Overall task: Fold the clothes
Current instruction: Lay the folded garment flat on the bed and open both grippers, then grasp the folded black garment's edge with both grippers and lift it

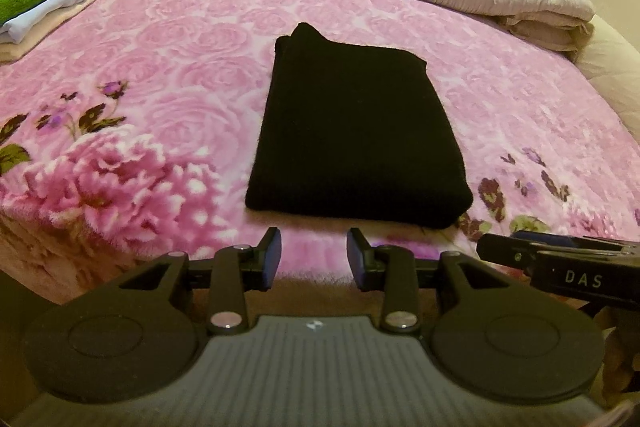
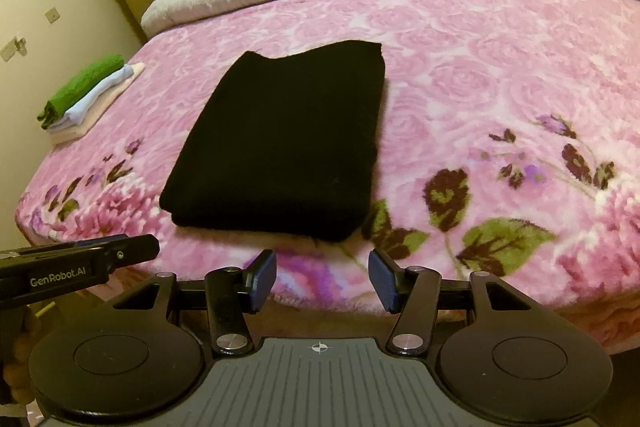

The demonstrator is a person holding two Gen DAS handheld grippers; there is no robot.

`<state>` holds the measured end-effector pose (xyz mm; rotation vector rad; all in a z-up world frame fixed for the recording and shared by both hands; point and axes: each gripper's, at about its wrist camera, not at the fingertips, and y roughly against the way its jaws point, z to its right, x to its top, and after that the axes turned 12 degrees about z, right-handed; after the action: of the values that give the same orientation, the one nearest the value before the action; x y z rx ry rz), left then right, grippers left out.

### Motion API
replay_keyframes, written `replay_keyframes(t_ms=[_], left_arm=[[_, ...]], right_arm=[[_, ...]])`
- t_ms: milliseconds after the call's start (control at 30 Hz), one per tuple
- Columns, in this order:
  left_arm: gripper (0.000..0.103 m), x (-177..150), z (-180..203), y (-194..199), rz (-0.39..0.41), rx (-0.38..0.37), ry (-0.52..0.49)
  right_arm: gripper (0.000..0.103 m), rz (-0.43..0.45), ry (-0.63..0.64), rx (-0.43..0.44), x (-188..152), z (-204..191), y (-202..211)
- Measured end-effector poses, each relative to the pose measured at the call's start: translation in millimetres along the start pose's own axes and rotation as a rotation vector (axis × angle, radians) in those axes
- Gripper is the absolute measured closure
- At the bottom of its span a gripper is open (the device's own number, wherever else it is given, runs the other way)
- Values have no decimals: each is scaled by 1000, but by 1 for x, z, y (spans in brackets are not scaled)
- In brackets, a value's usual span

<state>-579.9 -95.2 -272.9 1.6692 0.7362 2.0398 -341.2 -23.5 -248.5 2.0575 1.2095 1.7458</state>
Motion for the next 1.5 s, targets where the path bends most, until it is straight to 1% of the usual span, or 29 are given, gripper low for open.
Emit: replay_keyframes(t_ms=[100,200,300,333,500,567,600,667,800,833,867,933,1000,1033,1067,1100,1133,1200,1267,1300,1400,1433,1500], left_arm=[[71,2,-3,5,23,-36,0],[72,10,-10,11,71,-93,-2],[73,17,-21,-3,67,-115,28],[73,20,-25,-7,66,-122,38],[73,31,-44,-29,60,-159,87],[77,36,-52,-38,57,-174,106],[77,38,-55,-43,57,-182,113],[82,41,-55,-56,66,-207,112],[83,45,-52,-91,58,-235,97],[83,44,-51,-104,32,-226,87],[86,43,-51,-116,1,-213,77],[87,44,-54,-121,1,-231,90],[86,51,-62,-117,-8,-261,118],[82,54,-67,-115,-8,-276,135],[71,57,-73,-113,1,-286,159],[66,61,-80,-113,8,-287,179],[60,64,-86,-113,14,-288,198],[60,69,-99,-123,9,-290,243],[56,72,-111,-139,-32,-315,317],[56,72,-117,-148,-55,-338,363],[55,64,-133,-174,-117,-418,545],[54,62,-136,-182,-132,-432,594],[52,59,-139,-195,-145,-431,632]], right_arm=[[48,21,28,0,2,-6,6],[48,80,41,1,8,-7,14],[48,134,9,9,17,2,16],[48,139,-9,12,21,6,14],[48,110,-134,35,33,37,-11],[48,95,-179,51,34,49,-23],[48,90,-196,54,34,54,-29],[49,101,-209,69,36,58,-39],[51,118,-195,113,36,57,-60],[52,101,-183,115,35,56,-68],[52,73,-178,116,32,56,-77],[52,21,-194,127,30,60,-90],[52,-5,-239,161,34,69,-93],[51,-13,-265,178,38,75,-94],[50,-14,-294,192,43,83,-94],[46,-15,-323,207,47,90,-94],[46,-8,-355,211,52,98,-95],[42,5,-411,222,62,109,-100],[41,-12,-467,258,68,118,-111],[40,-28,-497,274,69,122,-118],[37,-66,-582,286,68,131,-137],[36,-78,-611,289,67,133,-143],[35,-99,-657,307,65,136,-153]])
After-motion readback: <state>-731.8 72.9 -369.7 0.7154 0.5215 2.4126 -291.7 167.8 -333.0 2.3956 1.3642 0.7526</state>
